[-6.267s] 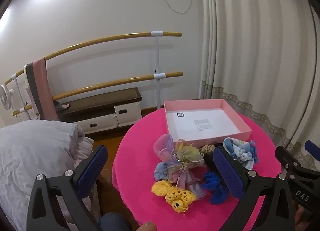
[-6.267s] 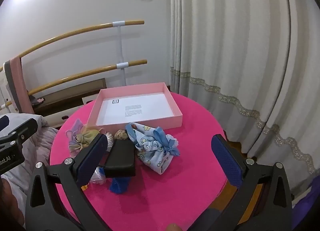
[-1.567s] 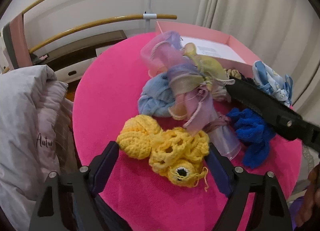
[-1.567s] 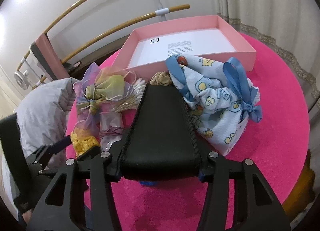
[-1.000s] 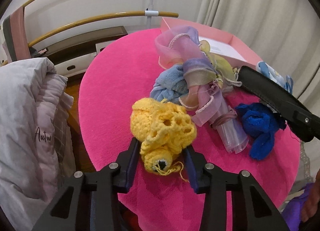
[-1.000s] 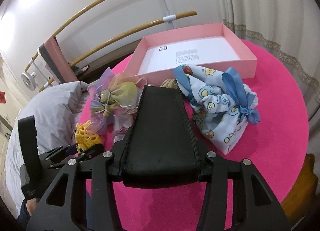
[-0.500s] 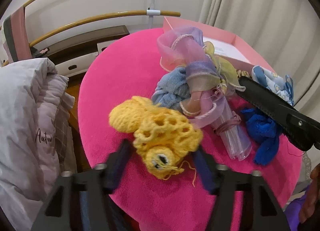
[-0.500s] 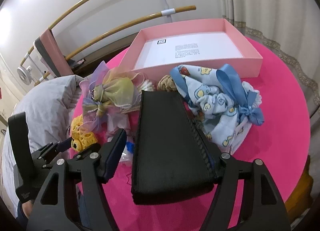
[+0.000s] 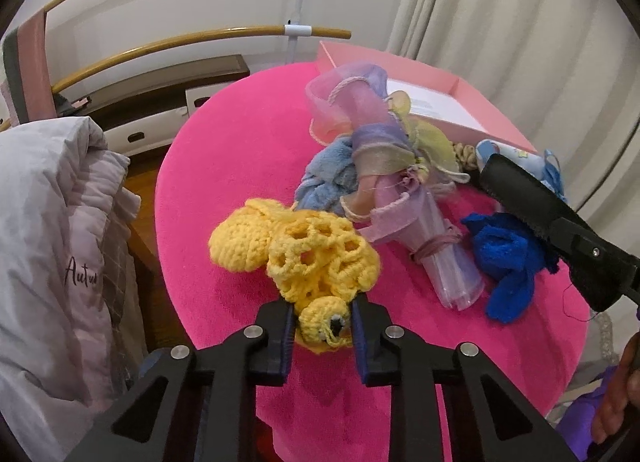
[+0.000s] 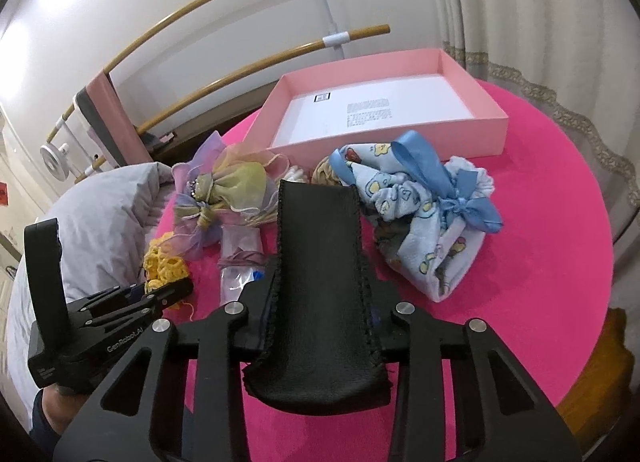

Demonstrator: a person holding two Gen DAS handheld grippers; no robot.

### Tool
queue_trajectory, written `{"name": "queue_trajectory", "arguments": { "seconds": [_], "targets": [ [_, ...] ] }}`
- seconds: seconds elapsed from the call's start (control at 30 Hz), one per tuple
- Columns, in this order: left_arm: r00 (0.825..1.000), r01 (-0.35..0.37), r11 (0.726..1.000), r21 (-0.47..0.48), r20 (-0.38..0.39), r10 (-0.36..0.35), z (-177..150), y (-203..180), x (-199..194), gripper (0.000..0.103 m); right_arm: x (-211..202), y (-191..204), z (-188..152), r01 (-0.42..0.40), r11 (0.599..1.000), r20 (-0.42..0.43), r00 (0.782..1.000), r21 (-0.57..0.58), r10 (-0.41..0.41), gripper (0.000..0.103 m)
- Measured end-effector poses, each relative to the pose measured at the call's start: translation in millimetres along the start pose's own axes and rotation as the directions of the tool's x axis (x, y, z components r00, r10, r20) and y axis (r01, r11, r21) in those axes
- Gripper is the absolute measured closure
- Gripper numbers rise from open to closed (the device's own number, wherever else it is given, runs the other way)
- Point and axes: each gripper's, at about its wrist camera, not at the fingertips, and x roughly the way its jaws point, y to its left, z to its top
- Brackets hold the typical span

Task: Organize soft objects
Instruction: 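Carry the yellow fish and black case into the pink box and release both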

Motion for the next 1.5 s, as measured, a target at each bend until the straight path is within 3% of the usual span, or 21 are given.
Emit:
{"name": "queue_trajectory", "arguments": {
  "seconds": [0.37,0.63,1.13,1.43,1.5],
  "targets": [
    [0.997,-0.027,0.999,0.024,0.072,0.025,-9,-7,-45,0.084,-22,9,6,-0.012,1.000,0.061,0.998,-0.021,0.014,0.071],
    [0.988,-0.063,0.995,0.083,0.146,0.051,0,-31,-78,0.084,-46,11,22,0.039,0.998,0.133,0.991,-0.050,-0.032,0.071],
    [0.957,-0.060,0.991,0.116,0.288,0.024,86,-76,-98,0.084,-65,9,88,0.154,0.985,0.262,0.957,-0.080,-0.128,0.071],
    [0.943,-0.036,0.992,0.125,0.332,-0.008,127,-76,-108,0.084,-68,6,114,0.139,0.988,0.288,0.951,-0.074,-0.113,0.071],
    [0.948,-0.038,0.992,0.122,0.319,-0.003,136,-75,-100,0.084,-64,6,120,0.143,0.987,0.286,0.951,-0.074,-0.116,0.071]
  ]
}}
